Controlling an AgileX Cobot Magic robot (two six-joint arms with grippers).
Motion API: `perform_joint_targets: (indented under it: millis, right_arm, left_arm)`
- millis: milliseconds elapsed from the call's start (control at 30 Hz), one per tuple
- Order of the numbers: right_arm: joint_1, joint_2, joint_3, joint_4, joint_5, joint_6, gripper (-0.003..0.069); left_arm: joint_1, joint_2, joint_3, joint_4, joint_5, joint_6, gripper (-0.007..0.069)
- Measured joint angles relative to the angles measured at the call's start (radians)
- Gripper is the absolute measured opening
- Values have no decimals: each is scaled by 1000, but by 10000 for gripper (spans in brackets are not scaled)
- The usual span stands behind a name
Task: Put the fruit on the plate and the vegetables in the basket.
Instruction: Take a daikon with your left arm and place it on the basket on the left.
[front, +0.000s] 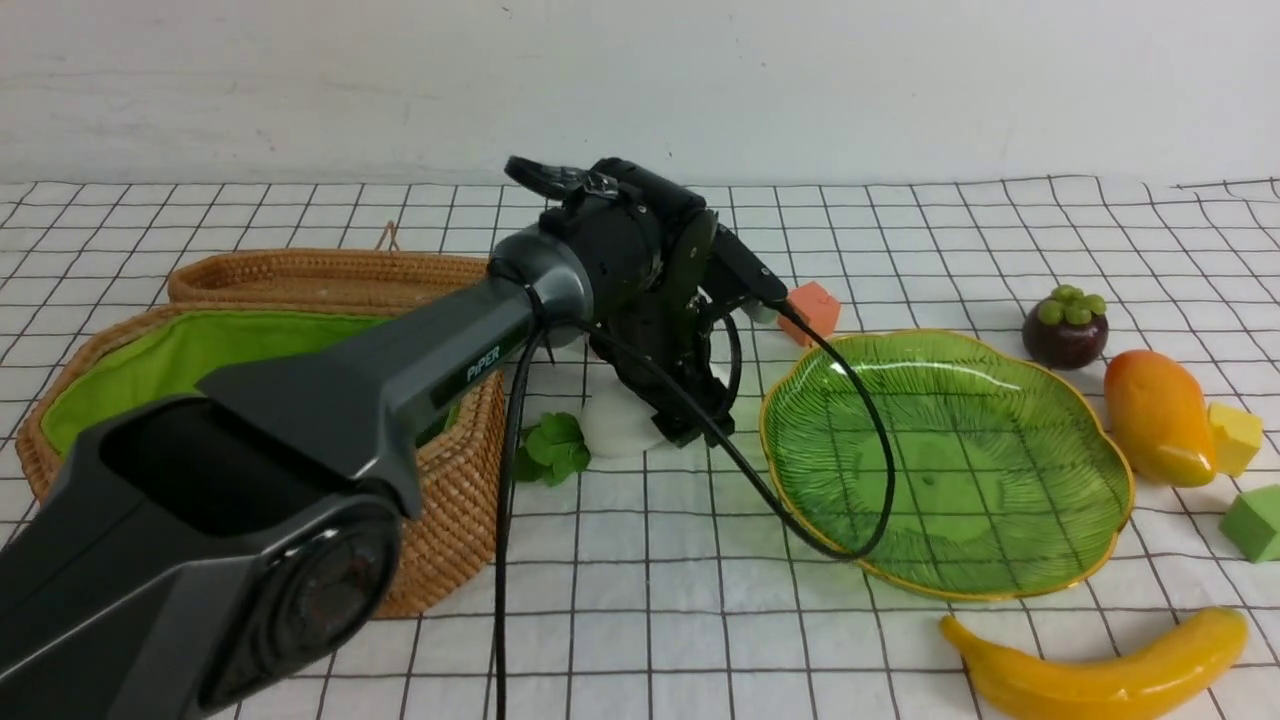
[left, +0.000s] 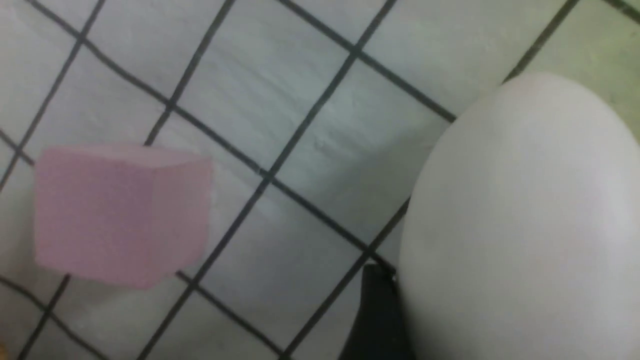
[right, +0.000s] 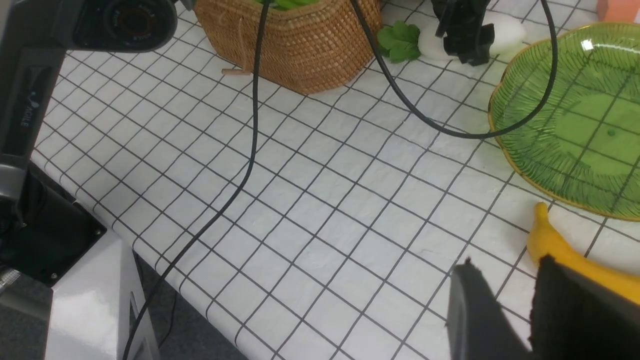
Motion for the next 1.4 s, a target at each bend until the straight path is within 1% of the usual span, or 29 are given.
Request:
perform_joint_targets:
  millis: [100, 133, 167, 267, 333, 400, 433, 500, 533, 567, 600, 633, 667, 700, 767, 800, 833, 1000, 1133, 1200, 1233, 1267, 1333, 1400]
  right_arm:
    - [0, 0, 0, -39, 0, 0, 206]
    - [0, 0, 0, -39, 0, 0, 206]
    - [0, 0, 0, -53, -1, 0, 207]
    - [0, 0, 0, -81, -19, 0, 209]
    - [0, 0, 0, -91, -33, 0, 211]
    - [0, 0, 0, -93, -42, 0, 211]
    - [0, 0, 0, -94, -53, 0, 211]
    - [0, 0, 0, -98, -53, 0, 213]
    - [0, 0, 0, -98, -53, 0, 213]
    - [0, 0, 0, -102, -54, -6, 213]
    - [0, 0, 0, -103, -54, -12, 213]
    - [0, 0, 0, -103, -55, -15, 213]
    - [0, 0, 0, -102, -58, -22, 213]
    - [0, 0, 0, -100, -59, -22, 213]
    - [0, 0, 0, -92, -64, -22, 213]
    - [0, 0, 0, -92, -66, -22, 213]
    - [0, 0, 0, -86, -68, -22, 214]
    - [0, 0, 0, -74, -91, -22, 214]
    - [0, 0, 0, -50, -102, -22, 214]
    - [0, 0, 0, -36, -102, -22, 214]
    - [0, 0, 0, -33, -102, -22, 214]
    - [0, 0, 0, -33, -102, -22, 214]
    - [0, 0, 0, -36, -101, -22, 214]
    - [0, 0, 0, -47, -99, -22, 215]
  left_arm:
    - [0, -124, 4, -16, 104, -3, 512]
    - [0, -124, 4, -17, 112, -3, 512]
    - [0, -189, 4, -26, 164, -2, 512]
    - [0, -352, 42, -29, 196, 24, 512]
    - [0, -489, 126, -14, 202, 75, 512]
    - [1, -552, 179, 1, 204, 102, 512]
    - [15, -661, 291, 23, 208, 151, 512]
    - [58, -762, 424, 37, 213, 215, 512]
    - [64, -770, 437, 38, 215, 222, 512]
    - [124, -826, 540, 38, 216, 286, 512]
    - [169, -849, 598, 38, 212, 331, 512]
    - [178, -852, 609, 38, 212, 341, 512]
    - [259, -863, 694, 33, 181, 433, 512]
    - [283, -863, 717, 29, 164, 464, 512]
    - [350, -843, 784, 12, 95, 562, 512]
    - [350, -841, 784, 10, 89, 562, 512]
    - [367, -819, 804, -3, 53, 592, 512]
    - [371, -760, 813, -12, -89, 584, 514]
    - [371, -731, 814, -14, -188, 541, 578]
    - [371, -727, 814, -14, -198, 502, 627]
    - [371, -727, 814, -14, -198, 490, 636]
    - [371, -727, 814, -14, -198, 483, 640]
    - [371, -737, 814, -24, -186, 423, 654]
    - [371, -757, 814, -46, -162, 369, 650]
